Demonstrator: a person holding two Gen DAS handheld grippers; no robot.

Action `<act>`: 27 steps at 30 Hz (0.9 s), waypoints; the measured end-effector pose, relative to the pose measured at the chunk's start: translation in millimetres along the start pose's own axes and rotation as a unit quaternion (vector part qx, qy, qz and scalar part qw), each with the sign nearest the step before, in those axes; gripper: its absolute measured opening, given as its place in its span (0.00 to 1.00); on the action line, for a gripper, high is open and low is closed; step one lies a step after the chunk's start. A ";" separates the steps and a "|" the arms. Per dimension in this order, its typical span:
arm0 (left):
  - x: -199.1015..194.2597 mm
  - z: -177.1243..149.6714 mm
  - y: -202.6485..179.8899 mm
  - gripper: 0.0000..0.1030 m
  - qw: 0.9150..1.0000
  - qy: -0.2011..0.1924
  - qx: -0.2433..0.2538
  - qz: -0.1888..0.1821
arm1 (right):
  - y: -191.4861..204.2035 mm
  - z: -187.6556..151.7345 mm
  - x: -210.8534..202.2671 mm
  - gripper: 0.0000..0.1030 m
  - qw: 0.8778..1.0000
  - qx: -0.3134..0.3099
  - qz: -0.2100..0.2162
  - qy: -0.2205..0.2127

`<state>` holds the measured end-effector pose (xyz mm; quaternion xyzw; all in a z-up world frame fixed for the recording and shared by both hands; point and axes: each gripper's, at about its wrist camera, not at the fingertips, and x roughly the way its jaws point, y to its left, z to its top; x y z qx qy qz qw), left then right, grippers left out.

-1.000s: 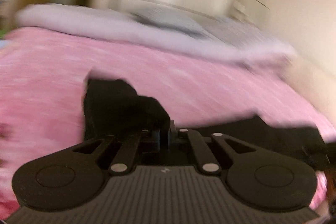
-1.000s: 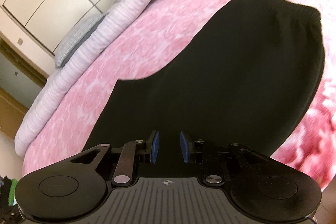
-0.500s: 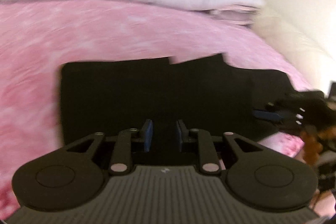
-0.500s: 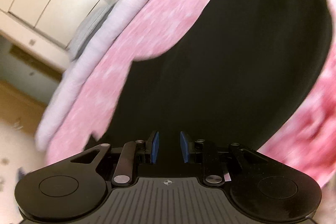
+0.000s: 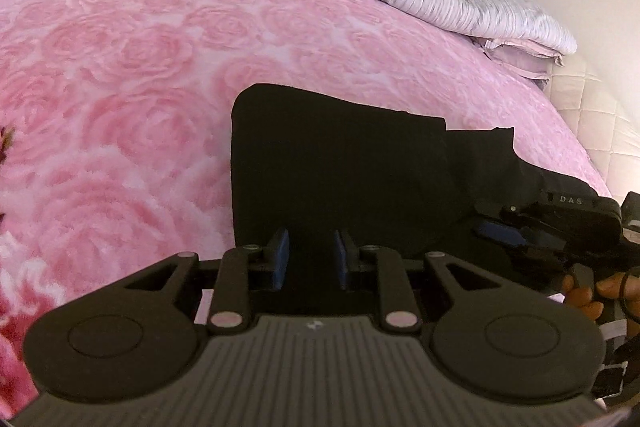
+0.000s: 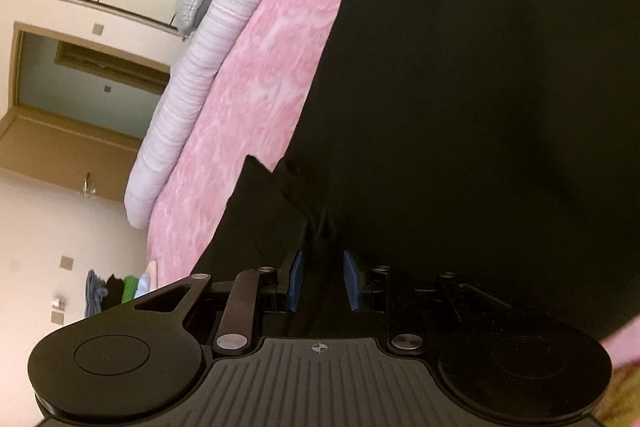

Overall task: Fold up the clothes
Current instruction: 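Fold the trouser end over with the right gripper while the left holds the other end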

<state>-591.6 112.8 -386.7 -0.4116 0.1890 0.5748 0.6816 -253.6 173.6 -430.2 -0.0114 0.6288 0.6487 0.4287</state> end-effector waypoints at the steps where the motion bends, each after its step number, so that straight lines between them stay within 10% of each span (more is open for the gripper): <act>1: -0.1 0.9 0.3 0.19 1.000 0.000 0.001 -0.002 | 0.4 0.1 1.5 0.26 1.000 -0.001 0.010 -0.001; 10: 5.0 5.4 5.4 0.19 1.000 0.004 -0.006 -0.006 | 20.3 -3.1 32.3 0.25 0.997 -0.071 0.001 -0.010; 12: 2.9 7.6 1.5 0.19 1.000 0.000 0.000 -0.012 | 28.3 -5.5 32.4 0.05 0.993 -0.113 -0.005 -0.022; 27: 58.1 27.0 -90.0 0.19 0.986 0.048 0.113 -0.116 | -46.6 44.7 -89.4 0.05 0.972 -0.103 -0.096 -0.187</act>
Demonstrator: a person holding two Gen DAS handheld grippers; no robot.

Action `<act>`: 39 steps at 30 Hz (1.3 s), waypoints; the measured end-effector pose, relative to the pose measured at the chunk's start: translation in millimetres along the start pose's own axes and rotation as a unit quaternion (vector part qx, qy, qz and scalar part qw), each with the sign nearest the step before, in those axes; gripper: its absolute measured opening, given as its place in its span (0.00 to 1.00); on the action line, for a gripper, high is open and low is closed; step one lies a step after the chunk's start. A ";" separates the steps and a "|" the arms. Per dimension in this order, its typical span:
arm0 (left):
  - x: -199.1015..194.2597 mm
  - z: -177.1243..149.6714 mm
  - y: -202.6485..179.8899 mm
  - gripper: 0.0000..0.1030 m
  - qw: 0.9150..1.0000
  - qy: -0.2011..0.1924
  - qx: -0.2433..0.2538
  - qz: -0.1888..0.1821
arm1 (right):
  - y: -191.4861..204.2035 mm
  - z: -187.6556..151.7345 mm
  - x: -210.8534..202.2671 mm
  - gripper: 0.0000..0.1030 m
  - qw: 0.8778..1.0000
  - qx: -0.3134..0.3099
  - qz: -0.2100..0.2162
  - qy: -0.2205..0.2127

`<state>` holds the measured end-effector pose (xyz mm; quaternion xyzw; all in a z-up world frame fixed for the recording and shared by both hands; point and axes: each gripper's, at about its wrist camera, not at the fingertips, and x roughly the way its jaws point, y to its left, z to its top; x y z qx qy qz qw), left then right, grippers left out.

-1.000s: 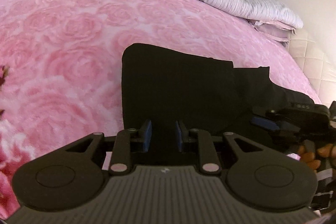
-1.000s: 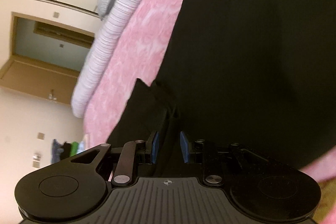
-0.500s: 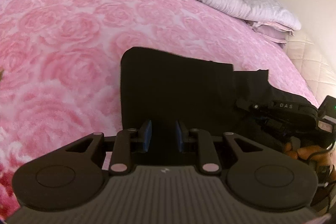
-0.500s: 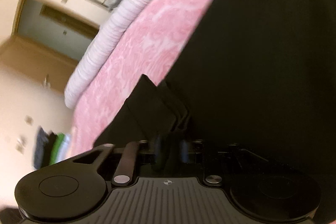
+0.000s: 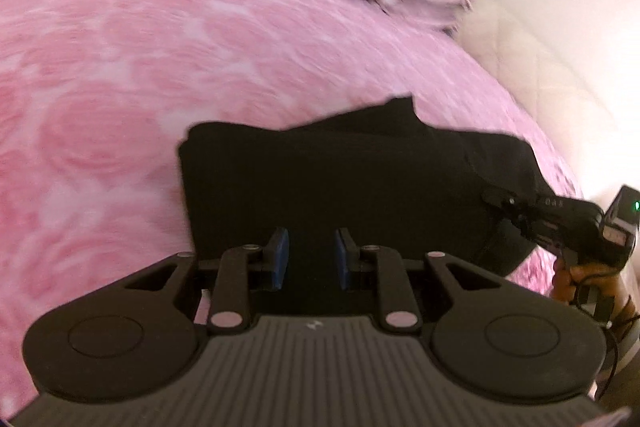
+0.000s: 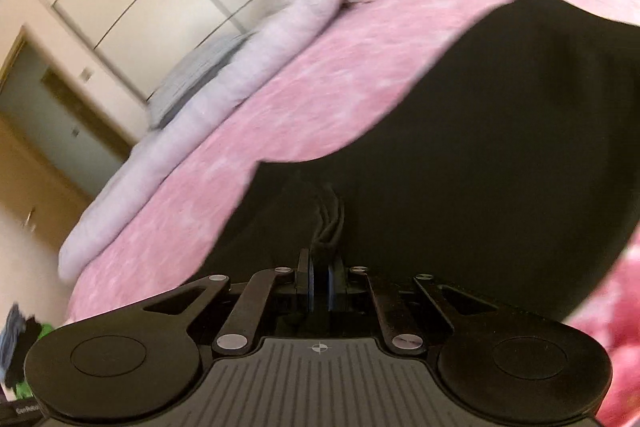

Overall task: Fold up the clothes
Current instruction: 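Fold the trouser end over with the right gripper while the left holds the other end, then lower the folded end onto the trousers and open both grippers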

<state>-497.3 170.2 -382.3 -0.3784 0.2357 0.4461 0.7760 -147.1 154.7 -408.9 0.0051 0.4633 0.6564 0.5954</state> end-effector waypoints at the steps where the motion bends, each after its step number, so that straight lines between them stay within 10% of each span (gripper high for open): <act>1: 4.4 -0.2 -3.9 0.19 1.000 0.003 0.003 -0.002 | -10.0 2.0 -2.7 0.05 1.000 0.005 -0.001 0.000; 25: 77.4 11.0 -65.2 0.19 0.998 0.040 0.027 -0.029 | -112.8 85.9 -90.7 0.05 0.981 -0.025 -0.042 -0.189; 39: 88.6 7.2 -76.6 0.19 0.998 0.049 0.040 -0.023 | -163.1 90.2 -70.6 0.05 0.981 0.030 -0.103 -0.164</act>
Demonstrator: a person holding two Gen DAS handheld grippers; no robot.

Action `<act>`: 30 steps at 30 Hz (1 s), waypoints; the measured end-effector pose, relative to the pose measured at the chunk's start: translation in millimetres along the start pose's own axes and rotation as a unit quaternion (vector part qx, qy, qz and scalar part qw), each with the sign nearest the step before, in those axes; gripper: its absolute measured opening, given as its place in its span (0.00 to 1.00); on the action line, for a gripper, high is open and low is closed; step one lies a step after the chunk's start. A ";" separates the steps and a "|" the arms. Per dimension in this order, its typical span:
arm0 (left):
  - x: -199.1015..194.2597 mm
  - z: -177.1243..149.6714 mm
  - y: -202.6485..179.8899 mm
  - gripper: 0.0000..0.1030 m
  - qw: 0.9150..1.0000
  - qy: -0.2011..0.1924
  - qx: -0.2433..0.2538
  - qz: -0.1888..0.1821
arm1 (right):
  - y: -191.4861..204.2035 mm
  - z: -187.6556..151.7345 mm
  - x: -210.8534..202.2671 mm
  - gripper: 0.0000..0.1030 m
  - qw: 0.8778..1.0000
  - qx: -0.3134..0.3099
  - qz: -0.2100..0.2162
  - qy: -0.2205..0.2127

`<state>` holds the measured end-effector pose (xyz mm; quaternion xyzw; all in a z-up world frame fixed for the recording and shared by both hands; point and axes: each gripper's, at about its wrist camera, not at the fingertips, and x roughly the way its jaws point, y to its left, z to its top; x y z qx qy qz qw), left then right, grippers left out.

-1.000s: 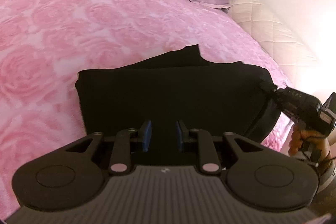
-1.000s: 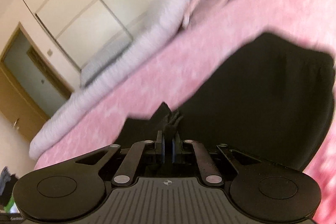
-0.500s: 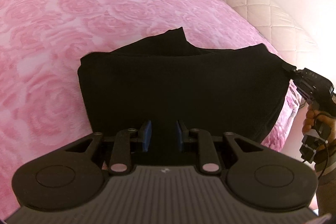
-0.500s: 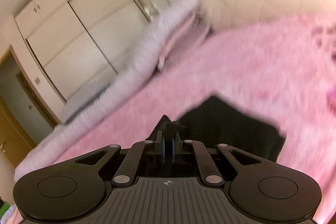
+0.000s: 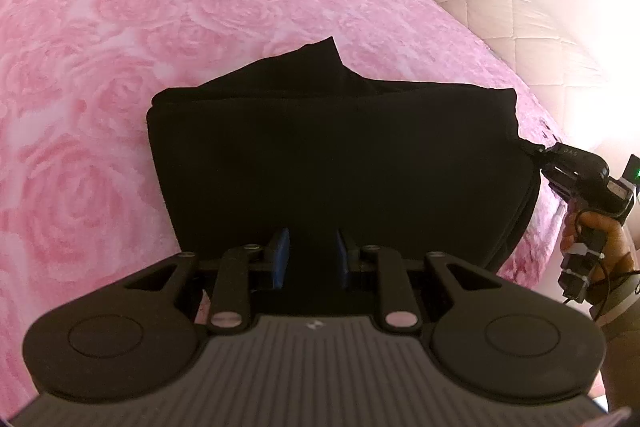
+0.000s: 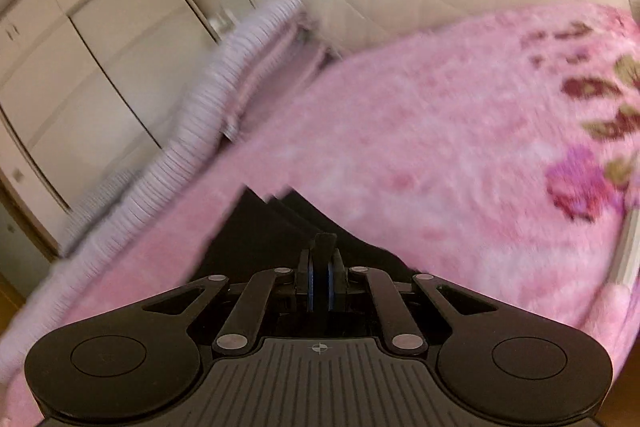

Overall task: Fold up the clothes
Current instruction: 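Lower the folded end onto the trousers and open both grippers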

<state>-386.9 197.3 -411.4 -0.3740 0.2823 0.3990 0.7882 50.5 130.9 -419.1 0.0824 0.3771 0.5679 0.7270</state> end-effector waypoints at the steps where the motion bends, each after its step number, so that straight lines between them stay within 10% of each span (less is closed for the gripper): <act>1: -1.4 -0.6 -0.3 0.19 1.000 -0.001 0.001 0.001 | -0.7 0.1 0.4 0.05 1.000 0.003 -0.003 0.005; 8: -29.0 -11.6 -0.9 0.19 1.000 -0.012 0.014 0.020 | 29.3 6.9 -47.7 0.29 0.990 -0.078 -0.102 -0.065; 10: -34.2 -17.4 -1.6 0.19 1.000 -0.014 0.017 0.010 | 37.7 1.6 -57.6 0.30 0.989 -0.109 -0.072 -0.069; 14: -31.1 -30.6 -4.5 0.19 1.000 -0.004 0.030 0.000 | 48.3 -21.3 -45.6 0.30 0.987 -0.159 -0.001 0.006; 17: -23.9 -38.1 -5.5 0.15 0.999 0.006 0.038 0.009 | 41.6 -43.1 -20.9 0.30 0.981 -0.180 -0.054 0.056; 25: -31.2 -45.9 -12.8 0.19 0.999 -0.001 0.025 0.030 | 67.2 -60.1 -61.2 0.30 0.975 -0.220 -0.037 0.015; 30: -40.8 -48.8 -21.6 0.18 0.998 -0.012 0.001 0.057 | 67.0 -80.2 -35.0 0.30 0.964 -0.238 -0.077 0.090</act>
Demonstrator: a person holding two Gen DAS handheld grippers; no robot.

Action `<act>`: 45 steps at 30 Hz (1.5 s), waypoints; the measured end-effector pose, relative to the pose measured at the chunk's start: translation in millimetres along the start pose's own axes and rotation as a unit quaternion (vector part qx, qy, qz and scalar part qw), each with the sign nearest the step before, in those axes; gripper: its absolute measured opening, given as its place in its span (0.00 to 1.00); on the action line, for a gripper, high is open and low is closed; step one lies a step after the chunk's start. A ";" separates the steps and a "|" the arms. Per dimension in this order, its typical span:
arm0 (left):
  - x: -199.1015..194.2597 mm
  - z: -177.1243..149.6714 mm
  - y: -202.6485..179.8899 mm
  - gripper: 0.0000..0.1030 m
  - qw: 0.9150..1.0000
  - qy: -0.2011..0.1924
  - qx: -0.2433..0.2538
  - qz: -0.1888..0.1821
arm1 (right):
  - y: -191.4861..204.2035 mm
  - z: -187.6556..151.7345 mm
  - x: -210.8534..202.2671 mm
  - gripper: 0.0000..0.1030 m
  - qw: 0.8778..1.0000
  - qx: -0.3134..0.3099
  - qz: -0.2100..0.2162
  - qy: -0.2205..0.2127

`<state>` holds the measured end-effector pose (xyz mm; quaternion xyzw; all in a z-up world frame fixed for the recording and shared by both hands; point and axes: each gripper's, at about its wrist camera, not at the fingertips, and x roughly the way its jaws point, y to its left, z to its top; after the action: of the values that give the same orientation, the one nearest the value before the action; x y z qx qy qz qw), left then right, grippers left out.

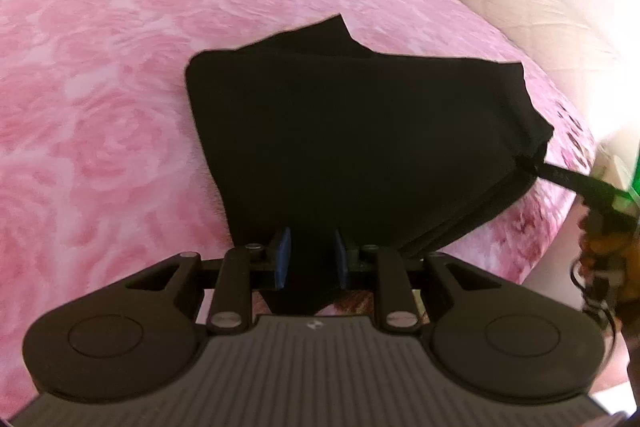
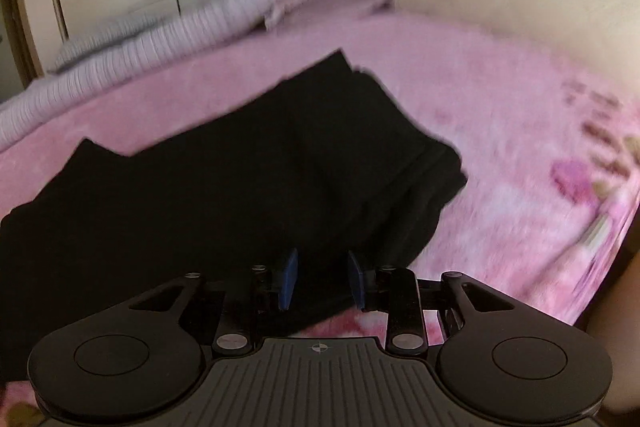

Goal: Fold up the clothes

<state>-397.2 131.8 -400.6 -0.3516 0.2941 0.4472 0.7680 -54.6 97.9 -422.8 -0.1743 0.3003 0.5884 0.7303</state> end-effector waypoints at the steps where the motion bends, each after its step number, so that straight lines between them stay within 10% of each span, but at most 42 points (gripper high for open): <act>1: -4.4 0.7 -2.0 0.19 1.000 -0.002 -0.004 0.006 | 2.7 1.3 -4.8 0.30 1.000 -0.002 -0.004 0.001; 14: -69.3 -41.6 -33.8 0.28 0.994 0.023 -0.015 0.108 | 25.6 -14.0 -105.7 0.36 0.997 0.056 0.030 0.041; 45: -97.1 -63.0 -42.6 0.33 0.998 0.001 0.001 0.066 | 52.0 -41.3 -163.7 0.44 0.999 0.010 0.037 -0.013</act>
<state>-409.2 19.5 -350.9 -0.3309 0.3180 0.4966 0.7367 -135.2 -37.9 -343.7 -0.1476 0.3030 0.6142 0.7136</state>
